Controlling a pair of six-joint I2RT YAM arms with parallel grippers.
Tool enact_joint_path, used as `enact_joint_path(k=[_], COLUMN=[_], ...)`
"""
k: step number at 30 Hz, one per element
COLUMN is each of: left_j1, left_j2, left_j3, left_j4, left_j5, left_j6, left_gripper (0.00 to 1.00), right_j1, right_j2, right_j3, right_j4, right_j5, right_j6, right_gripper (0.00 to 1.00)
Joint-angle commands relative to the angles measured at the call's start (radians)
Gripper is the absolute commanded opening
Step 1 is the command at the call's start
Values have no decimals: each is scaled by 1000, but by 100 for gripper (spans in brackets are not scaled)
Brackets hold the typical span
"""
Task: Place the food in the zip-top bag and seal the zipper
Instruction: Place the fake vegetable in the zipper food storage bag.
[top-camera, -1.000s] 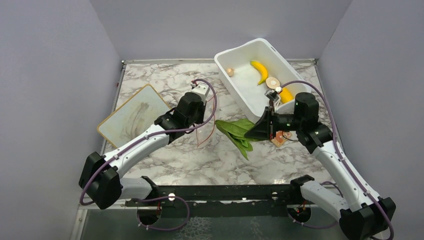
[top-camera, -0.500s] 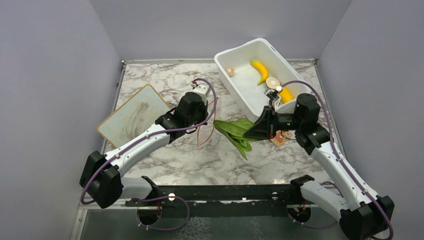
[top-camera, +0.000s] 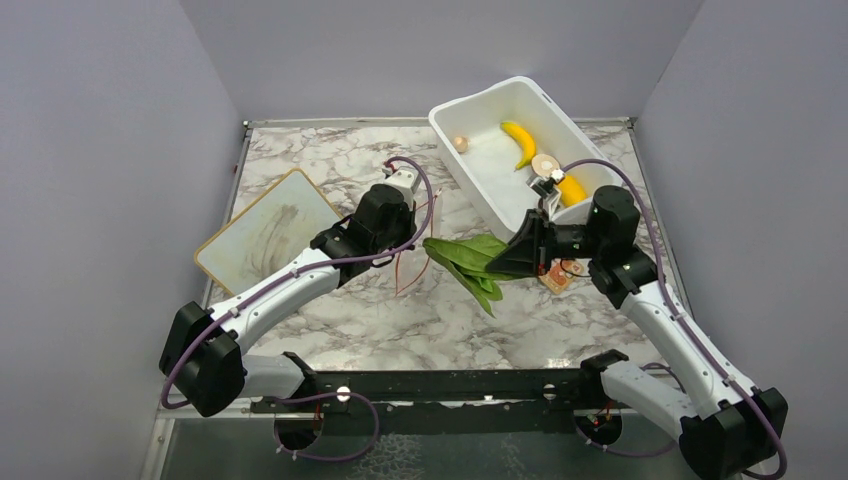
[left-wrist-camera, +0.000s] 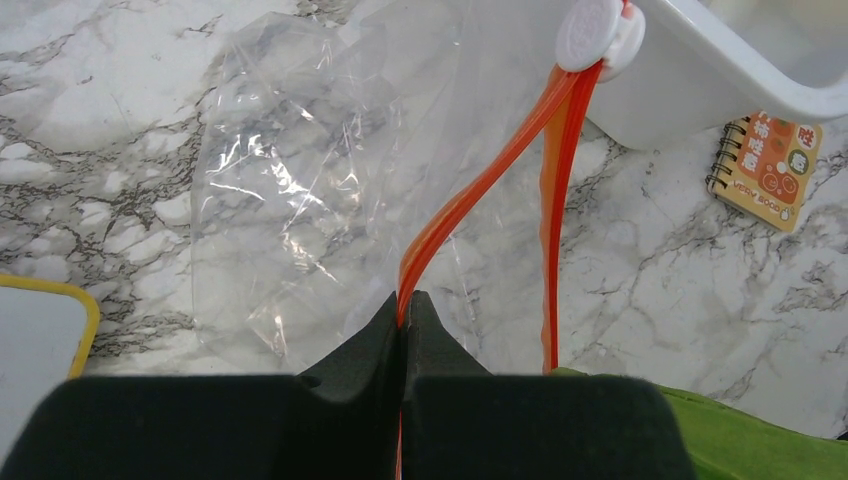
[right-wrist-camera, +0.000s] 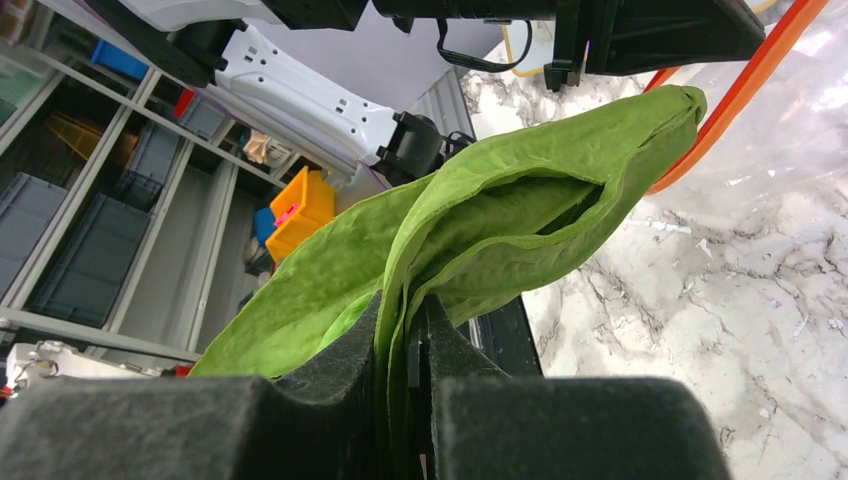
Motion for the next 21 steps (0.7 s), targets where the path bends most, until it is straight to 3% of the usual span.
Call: enact_joint_path(k=[1, 13, 21], left_j1=[1, 1, 1], left_j2=[-16, -83, -122], left_j3=[-3, -10, -20], left_j4=[29, -13, -15], left_j5=[38, 144, 163], left_j6=[-20, -53, -59], left_gripper=[0, 0, 0], right_j1=[10, 10, 25], right_j2=[6, 91, 104], right_j3=[-4, 32, 41], right_j4=[45, -166, -195], right_j5=[-21, 209, 302], right_j6=[2, -213, -235], right_gripper=[1, 1, 1])
